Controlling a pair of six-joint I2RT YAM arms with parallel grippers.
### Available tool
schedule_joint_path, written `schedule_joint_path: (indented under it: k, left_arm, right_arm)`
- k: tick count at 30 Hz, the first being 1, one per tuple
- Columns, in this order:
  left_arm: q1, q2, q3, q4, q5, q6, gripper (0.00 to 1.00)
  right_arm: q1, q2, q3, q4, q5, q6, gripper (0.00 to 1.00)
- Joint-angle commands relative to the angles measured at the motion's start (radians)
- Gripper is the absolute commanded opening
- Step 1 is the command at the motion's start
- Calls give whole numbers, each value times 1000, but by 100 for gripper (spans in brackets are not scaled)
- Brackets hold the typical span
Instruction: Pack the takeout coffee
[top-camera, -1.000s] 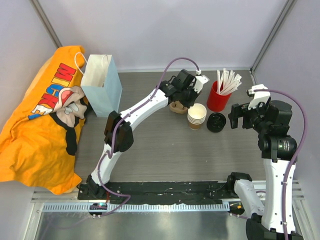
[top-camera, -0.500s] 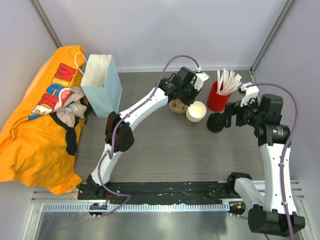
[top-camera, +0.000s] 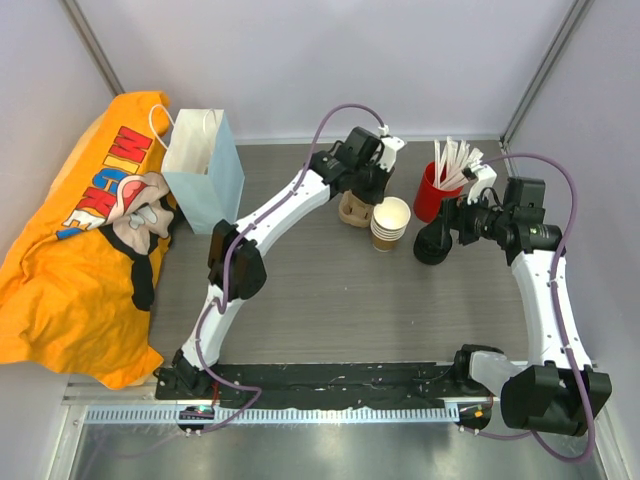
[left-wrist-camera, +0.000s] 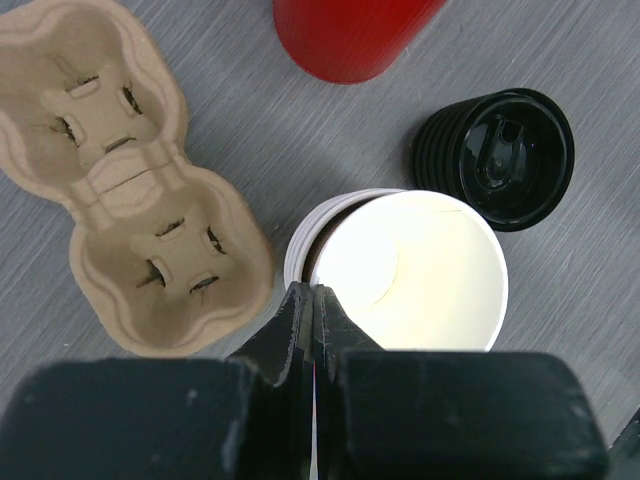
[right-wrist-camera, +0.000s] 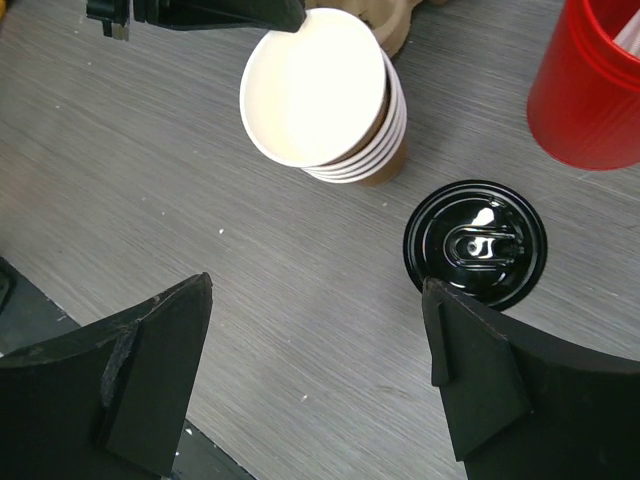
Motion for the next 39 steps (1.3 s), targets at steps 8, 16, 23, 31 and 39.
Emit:
schedule_joint_path:
  k: [8, 16, 23, 31, 39]
  left_arm:
    - [46, 8, 68, 69, 115, -114, 0]
    - [87, -24, 110, 129, 190, -164, 0]
    - [153, -70, 107, 218, 252, -259, 0]
    - [228, -208, 79, 220, 253, -237, 0]
    - [279, -431, -143, 157, 291, -155, 0]
  right_arm:
    - [-6, -1, -11, 82, -59, 35, 90]
    - [-6, 2, 8, 82, -61, 36, 90]
    - [-6, 2, 8, 80, -103, 21, 90]
    - [2, 48, 60, -20, -182, -100, 90]
    - [185, 74, 45, -73, -159, -189, 89]
